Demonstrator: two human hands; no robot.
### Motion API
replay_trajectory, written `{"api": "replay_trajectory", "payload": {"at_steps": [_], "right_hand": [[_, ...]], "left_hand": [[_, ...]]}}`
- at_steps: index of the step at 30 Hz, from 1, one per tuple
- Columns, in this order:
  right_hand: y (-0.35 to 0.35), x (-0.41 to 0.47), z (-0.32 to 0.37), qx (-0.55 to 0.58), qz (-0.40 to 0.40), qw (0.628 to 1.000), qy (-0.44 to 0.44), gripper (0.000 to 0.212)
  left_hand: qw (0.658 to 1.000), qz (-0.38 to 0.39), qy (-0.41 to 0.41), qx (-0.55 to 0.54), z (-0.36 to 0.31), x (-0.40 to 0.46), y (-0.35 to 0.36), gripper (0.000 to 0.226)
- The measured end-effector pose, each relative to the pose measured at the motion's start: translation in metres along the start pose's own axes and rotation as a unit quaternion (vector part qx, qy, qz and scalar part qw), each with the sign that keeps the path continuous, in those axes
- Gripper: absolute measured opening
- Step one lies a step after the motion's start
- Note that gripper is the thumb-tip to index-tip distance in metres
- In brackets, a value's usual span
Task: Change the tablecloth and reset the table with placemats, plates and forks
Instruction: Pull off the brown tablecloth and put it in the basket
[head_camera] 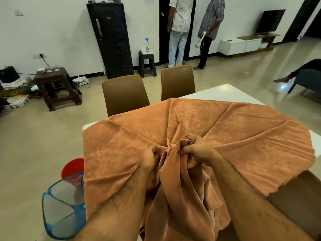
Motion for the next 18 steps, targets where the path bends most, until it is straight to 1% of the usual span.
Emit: {"api": "replay_trajectory", "payload": {"at_steps": [1, 2, 3, 4, 5, 7, 9, 10, 12, 14, 16, 18], "right_hand": [[0.002, 0.003, 0.002, 0.003, 0.006, 1.0, -0.003, 0.029], [0.006, 0.005, 0.006, 0.008, 0.011, 1.0, -0.005, 0.029], [0.009, 0.007, 0.009, 0.021, 0.014, 1.0, -0.006, 0.028], [0.013, 0.01, 0.011, 0.038, 0.01, 0.999, -0.007, 0.028], [0.016, 0.013, 0.012, 0.055, -0.005, 0.998, -0.003, 0.027], [0.021, 0.021, 0.012, 0.094, -0.043, 0.995, 0.011, 0.022], [0.025, 0.027, 0.011, 0.125, -0.072, 0.989, 0.027, 0.019], [0.026, 0.028, 0.011, 0.129, -0.082, 0.988, 0.031, 0.02], [0.026, 0.032, 0.006, 0.136, -0.096, 0.985, 0.047, 0.029], [0.024, 0.036, 0.0, 0.145, -0.122, 0.98, 0.062, 0.036], [0.018, 0.034, -0.003, 0.142, -0.163, 0.973, 0.075, 0.043], [0.011, 0.033, -0.008, 0.129, -0.198, 0.969, 0.076, 0.045]], "left_hand": [[0.998, 0.006, -0.036, -0.058, 0.001, 0.009, 0.006, 0.02], [0.993, 0.024, -0.041, -0.105, -0.001, 0.016, 0.01, 0.015], [0.99, 0.052, -0.035, -0.126, -0.005, 0.024, 0.016, 0.01], [0.986, 0.07, -0.02, -0.153, -0.007, 0.032, 0.02, 0.009], [0.977, 0.089, -0.023, -0.19, -0.015, 0.032, 0.019, 0.017], [0.96, 0.117, -0.008, -0.252, -0.025, 0.038, 0.018, 0.046], [0.95, 0.14, 0.001, -0.28, -0.034, 0.037, 0.012, 0.055], [0.95, 0.156, 0.016, -0.271, -0.032, 0.04, 0.012, 0.061], [0.945, 0.201, 0.033, -0.255, -0.029, 0.046, 0.014, 0.075], [0.94, 0.247, 0.049, -0.229, -0.03, 0.052, 0.017, 0.082], [0.935, 0.292, 0.069, -0.187, -0.033, 0.056, 0.027, 0.083], [0.93, 0.327, 0.068, -0.155, -0.039, 0.055, 0.037, 0.076]]}}
Point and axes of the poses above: each hand's wrist, its own x-axis towards the middle knuckle, its own y-axis out of the palm, z = x × y, the point moved 5 cm from there along x, towards the middle knuckle, and after that the axes turned 10 degrees about -z, right-handed, at the moved point
